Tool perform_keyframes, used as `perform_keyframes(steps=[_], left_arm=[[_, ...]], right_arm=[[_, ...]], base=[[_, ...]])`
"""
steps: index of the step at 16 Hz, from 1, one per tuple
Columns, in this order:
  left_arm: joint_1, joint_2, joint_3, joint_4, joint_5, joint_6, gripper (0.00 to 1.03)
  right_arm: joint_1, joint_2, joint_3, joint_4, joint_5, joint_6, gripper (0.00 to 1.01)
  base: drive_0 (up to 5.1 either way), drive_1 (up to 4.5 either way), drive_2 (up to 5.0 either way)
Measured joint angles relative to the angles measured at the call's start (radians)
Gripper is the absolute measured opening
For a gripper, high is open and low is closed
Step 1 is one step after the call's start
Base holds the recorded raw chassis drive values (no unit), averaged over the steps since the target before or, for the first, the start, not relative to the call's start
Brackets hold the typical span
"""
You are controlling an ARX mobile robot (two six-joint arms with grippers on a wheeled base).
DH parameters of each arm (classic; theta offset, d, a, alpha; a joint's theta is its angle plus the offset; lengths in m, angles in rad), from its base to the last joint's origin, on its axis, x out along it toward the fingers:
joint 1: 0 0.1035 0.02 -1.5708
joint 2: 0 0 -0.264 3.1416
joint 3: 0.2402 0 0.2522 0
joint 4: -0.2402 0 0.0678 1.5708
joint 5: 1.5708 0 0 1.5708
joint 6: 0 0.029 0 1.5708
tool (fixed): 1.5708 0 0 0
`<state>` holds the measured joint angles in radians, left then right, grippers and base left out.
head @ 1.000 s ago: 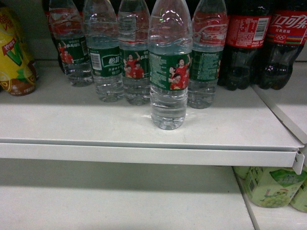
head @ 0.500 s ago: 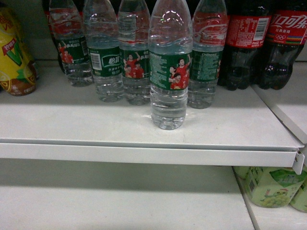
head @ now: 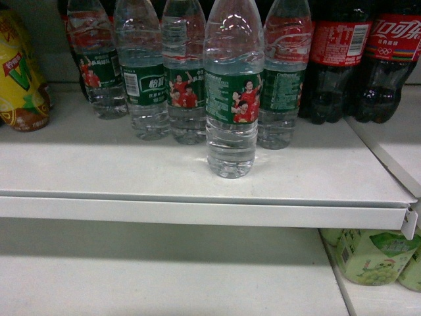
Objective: Move water from second to third shelf
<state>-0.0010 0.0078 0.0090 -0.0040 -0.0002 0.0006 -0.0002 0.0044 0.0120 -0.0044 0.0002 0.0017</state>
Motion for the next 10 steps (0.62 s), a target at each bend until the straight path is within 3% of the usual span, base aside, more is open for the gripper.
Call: perform_keyframes(steps=[4, 6, 8, 9, 10], left_arm=[[0.000, 0.000, 0.000, 0.000, 0.000, 0.000, 0.98], [0.000, 0.000, 0.000, 0.001, 0.000, 0.000, 0.98], [0.000, 0.000, 0.000, 0.000, 0.000, 0.000, 0.98], [0.000, 0.000, 0.000, 0.000, 0.000, 0.000, 0.98], [0.000, 0.000, 0.000, 0.000, 0.000, 0.000, 0.98]], right_arm=[[0.000, 0.000, 0.000, 0.000, 0.000, 0.000, 0.98], [0.003, 0.065, 0.043, -0.146, -0.011, 0.032, 0.98], [0.006, 0.118, 0.067, -0.198, -0.022, 0.055, 0.98], [-0.010, 0.121, 0.096, -0.198, -0.043, 0.055, 0.98], [-0.061, 0.148, 0.153, -0.193, -0.085, 0.055, 0.98]], base=[[0.0, 0.00, 0.0], [0.0, 0.00, 0.0], [0.0, 0.00, 0.0], [0.0, 0.00, 0.0], [0.0, 0.00, 0.0]])
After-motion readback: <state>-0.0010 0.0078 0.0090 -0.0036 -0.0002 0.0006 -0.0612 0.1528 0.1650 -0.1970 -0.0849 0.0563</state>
